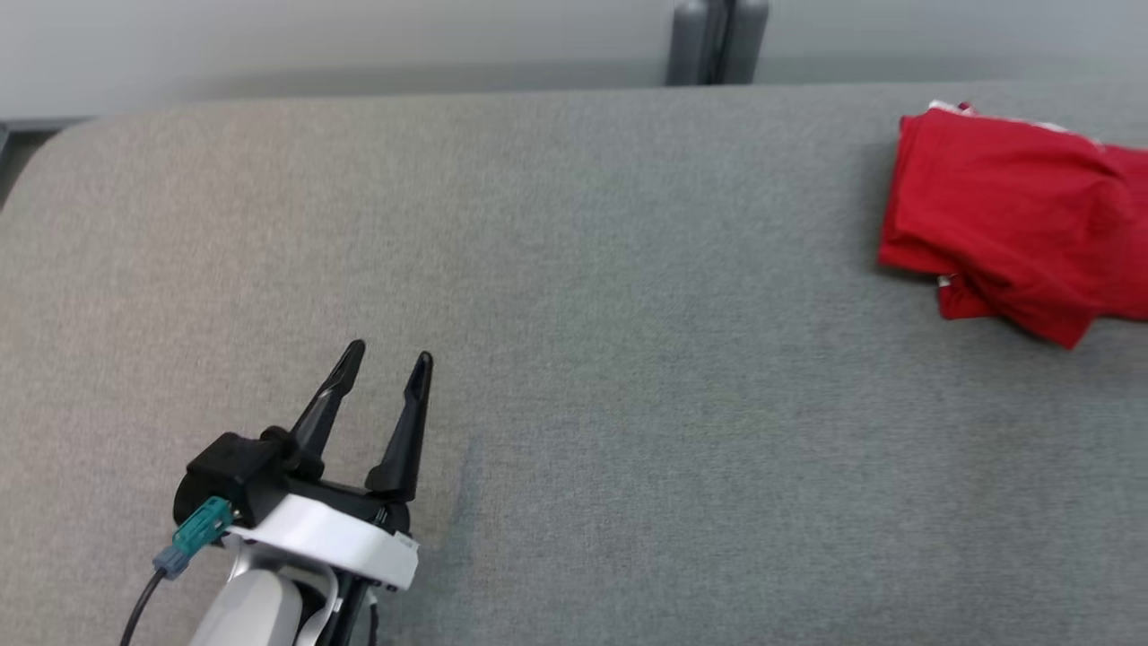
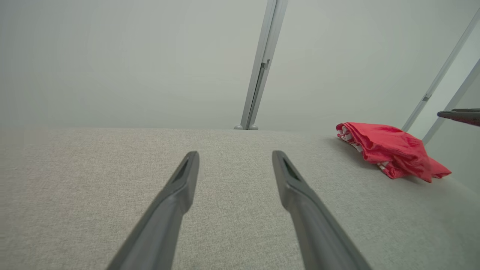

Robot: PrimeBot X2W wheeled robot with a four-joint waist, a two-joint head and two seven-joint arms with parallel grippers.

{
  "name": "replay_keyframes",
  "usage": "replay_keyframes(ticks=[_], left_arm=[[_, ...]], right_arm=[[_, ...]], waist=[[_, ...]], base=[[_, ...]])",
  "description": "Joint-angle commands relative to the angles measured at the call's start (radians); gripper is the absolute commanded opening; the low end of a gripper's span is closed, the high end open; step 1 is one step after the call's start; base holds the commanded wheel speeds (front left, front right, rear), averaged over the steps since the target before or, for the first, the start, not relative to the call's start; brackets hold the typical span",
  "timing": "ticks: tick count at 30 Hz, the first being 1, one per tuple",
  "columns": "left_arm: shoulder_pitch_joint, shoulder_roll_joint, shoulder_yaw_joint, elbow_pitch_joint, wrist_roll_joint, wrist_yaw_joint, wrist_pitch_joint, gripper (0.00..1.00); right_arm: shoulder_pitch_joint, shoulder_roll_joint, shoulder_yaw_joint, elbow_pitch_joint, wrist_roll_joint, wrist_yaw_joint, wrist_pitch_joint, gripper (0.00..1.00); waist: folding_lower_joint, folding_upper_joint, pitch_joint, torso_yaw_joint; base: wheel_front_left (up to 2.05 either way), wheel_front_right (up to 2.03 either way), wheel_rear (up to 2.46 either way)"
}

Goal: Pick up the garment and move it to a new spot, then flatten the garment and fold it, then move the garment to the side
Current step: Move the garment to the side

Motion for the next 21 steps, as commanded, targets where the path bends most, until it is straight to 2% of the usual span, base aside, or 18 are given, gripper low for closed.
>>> replay_keyframes(ticks=[1, 5, 9, 14, 18, 19, 20, 21], left_arm=[[0.020, 0.014, 0.013, 0.002, -0.007, 0.009, -0.002, 1.00], [0.058, 0.028, 0.037, -0.010, -0.021, 0.027, -0.001, 1.00], [0.096, 0.043, 0.064, -0.036, -0.033, 0.050, -0.001, 1.00], [0.144, 0.054, 0.109, -0.085, -0.044, 0.084, -0.012, 1.00], [0.187, 0.059, 0.147, -0.120, -0.046, 0.099, -0.023, 1.00], [0.187, 0.059, 0.147, -0.120, -0.046, 0.099, -0.023, 1.00], [0.205, 0.055, 0.159, -0.133, -0.045, 0.098, -0.026, 1.00], [0.205, 0.055, 0.159, -0.133, -0.045, 0.098, -0.026, 1.00]], right_arm=[[0.026, 0.032, -0.022, 0.004, -0.004, 0.000, -0.046, 1.00], [0.048, 0.084, -0.067, 0.002, 0.002, 0.000, -0.144, 1.00], [0.085, 0.102, -0.105, -0.075, 0.006, 0.000, -0.180, 1.00], [0.249, 0.068, -0.242, -0.370, -0.033, 0.000, -0.181, 1.00], [0.483, 0.096, -0.403, -0.656, -0.114, 0.000, -0.181, 1.00], [0.483, 0.096, -0.403, -0.656, -0.114, 0.000, -0.181, 1.00], [0.612, 0.132, -0.484, -0.782, -0.156, 0.000, -0.181, 1.00], [0.612, 0.132, -0.484, -0.782, -0.156, 0.000, -0.181, 1.00]], waist=[[0.0000, 0.0000, -0.084, -0.050], [0.0000, 0.0000, -0.158, -0.089], [0.0000, 0.0000, -0.204, -0.114], [0.0000, 0.0000, -0.231, -0.132], [0.0000, 0.0000, -0.235, -0.135], [0.0000, 0.0000, -0.235, -0.135], [0.0000, 0.0000, -0.235, -0.132], [0.0000, 0.0000, -0.235, -0.132]], base=[[0.00, 0.00, 0.00], [0.00, 0.00, 0.00], [0.00, 0.00, 0.00], [0.00, 0.00, 0.00], [0.00, 0.00, 0.00], [0.00, 0.00, 0.00], [0.00, 0.00, 0.00], [0.00, 0.00, 0.00]])
